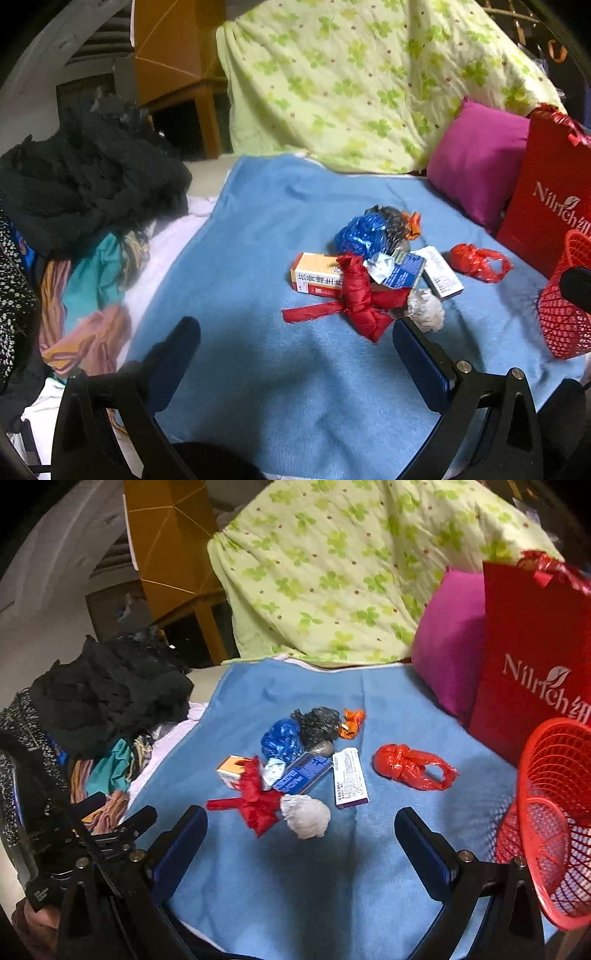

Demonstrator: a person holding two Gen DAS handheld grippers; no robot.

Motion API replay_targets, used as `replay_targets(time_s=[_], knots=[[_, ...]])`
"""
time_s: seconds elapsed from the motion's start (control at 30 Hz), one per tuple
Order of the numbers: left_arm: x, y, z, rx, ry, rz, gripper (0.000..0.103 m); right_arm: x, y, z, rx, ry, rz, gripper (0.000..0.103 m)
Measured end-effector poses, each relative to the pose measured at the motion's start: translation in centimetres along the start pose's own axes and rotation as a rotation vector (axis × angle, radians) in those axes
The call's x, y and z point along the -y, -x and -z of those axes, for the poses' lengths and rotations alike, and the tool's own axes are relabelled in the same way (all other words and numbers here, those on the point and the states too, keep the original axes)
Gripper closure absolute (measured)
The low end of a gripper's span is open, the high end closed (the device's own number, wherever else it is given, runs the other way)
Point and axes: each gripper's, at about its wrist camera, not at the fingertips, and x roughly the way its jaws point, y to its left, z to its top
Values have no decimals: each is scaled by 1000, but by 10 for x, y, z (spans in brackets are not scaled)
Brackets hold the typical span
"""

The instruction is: Collect trash

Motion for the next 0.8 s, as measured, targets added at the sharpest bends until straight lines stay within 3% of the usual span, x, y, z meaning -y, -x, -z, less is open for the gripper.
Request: replay_targets(time_s=[0.33, 0.8], knots=[[-10, 44, 3, 69, 7, -6, 0, -22, 35, 3, 37, 29, -3, 0], [-20, 30, 5, 50, 32, -27, 0, -30, 8, 2, -3, 28, -2, 0]])
